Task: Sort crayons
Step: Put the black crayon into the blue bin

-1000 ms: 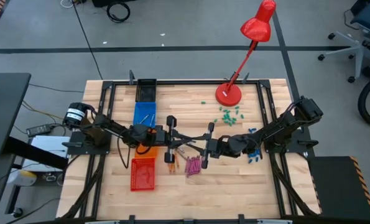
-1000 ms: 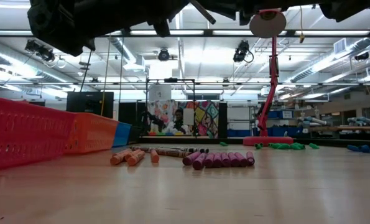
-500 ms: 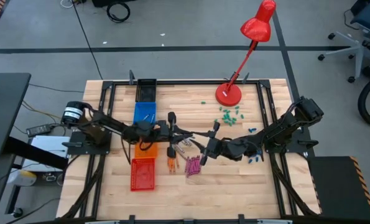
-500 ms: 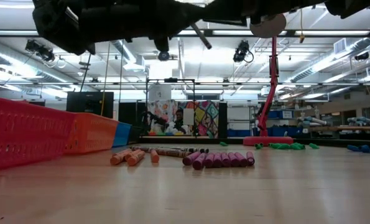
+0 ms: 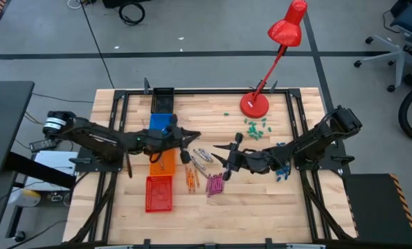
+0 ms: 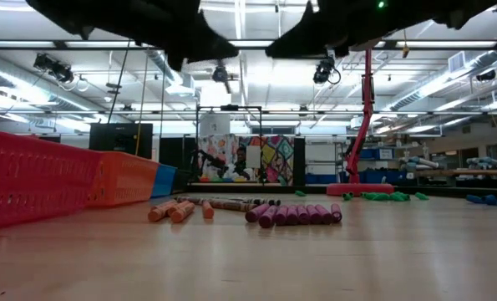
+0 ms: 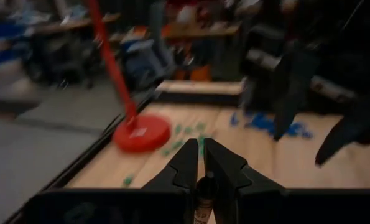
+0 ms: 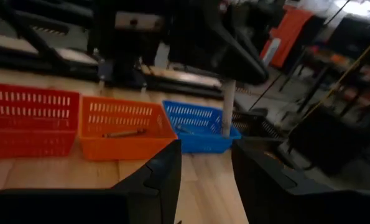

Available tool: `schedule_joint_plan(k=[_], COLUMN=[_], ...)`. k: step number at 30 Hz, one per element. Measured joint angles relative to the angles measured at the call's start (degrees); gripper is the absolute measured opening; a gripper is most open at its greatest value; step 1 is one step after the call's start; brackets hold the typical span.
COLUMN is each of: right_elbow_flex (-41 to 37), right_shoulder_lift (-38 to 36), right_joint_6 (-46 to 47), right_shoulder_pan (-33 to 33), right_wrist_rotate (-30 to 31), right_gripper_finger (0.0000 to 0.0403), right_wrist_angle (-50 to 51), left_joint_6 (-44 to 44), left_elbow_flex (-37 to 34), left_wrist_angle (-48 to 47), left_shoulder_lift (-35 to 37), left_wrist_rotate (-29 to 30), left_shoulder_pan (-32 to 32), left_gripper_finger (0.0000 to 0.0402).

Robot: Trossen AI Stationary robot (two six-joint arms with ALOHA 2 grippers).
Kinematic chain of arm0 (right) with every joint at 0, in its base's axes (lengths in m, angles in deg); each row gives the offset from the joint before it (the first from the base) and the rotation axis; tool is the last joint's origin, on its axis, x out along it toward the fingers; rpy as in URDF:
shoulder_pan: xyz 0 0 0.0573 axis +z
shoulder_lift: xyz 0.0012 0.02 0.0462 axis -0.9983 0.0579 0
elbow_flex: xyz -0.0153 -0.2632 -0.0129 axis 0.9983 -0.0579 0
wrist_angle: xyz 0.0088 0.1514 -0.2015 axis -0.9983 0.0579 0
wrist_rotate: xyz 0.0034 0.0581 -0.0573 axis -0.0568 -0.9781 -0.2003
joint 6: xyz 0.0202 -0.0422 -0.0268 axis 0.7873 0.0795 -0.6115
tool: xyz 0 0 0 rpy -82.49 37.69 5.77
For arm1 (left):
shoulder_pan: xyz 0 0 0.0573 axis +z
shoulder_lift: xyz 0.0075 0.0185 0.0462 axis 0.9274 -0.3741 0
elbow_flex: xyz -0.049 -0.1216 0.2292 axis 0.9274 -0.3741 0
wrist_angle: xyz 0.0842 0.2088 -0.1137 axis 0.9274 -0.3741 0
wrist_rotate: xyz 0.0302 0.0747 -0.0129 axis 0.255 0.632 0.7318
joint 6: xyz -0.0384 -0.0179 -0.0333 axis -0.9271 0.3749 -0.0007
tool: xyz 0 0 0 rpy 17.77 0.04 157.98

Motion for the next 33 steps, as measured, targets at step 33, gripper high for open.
schedule_joint_plan(k=[33], right_elbow_flex=[-0.01], right_shoulder_lift=[0.07], right_joint_6=[7.66], right_shoulder_pan=[-5.16], right_wrist_rotate=[-9.90], right_gripper_finger=[0.0145], right_wrist_angle=[3.45], left_joint_6=[-41.60], left_elbow_flex=[0.01], left_wrist_angle=[-58.56], left_shoulder_lift=[7.44], left_wrist_rotate=[7.46], left_shoulder_pan=[16.05], left_gripper_finger=[0.0031])
